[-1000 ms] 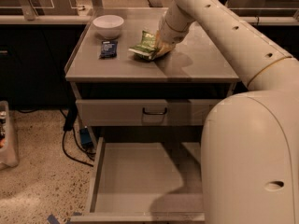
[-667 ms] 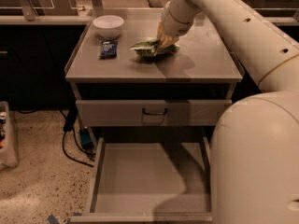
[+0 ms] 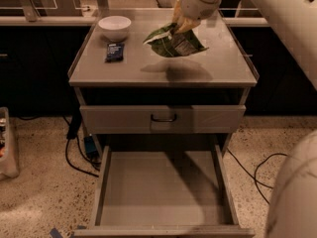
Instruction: Place green jalapeno chip bag into middle drawer
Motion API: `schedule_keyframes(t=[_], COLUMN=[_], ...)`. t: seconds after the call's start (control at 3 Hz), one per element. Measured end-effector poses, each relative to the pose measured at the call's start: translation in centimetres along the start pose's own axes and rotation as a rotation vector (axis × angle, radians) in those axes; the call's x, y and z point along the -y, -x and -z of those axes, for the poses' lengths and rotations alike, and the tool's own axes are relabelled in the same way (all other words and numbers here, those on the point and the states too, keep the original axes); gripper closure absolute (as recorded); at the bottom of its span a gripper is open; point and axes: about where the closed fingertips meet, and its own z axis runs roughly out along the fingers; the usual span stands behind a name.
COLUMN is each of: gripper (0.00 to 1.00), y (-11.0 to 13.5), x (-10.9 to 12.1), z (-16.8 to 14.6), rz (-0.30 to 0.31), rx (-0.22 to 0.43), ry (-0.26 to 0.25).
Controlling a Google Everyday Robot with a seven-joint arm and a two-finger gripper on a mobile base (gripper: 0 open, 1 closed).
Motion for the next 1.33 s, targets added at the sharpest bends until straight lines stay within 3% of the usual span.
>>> schedule_keyframes(t=[0.33,0.67,1.33], gripper=[1.00,1.00,1.00], y=[1.3,1.3,4.8], x=[-2.9,-2.9,-2.8], z=[5.0,5.0,7.7], rz=[-0.072,-0.072,0.039], rx=[0.002,0.002,0.088], ry=[-0.026,-0.026,-0.046])
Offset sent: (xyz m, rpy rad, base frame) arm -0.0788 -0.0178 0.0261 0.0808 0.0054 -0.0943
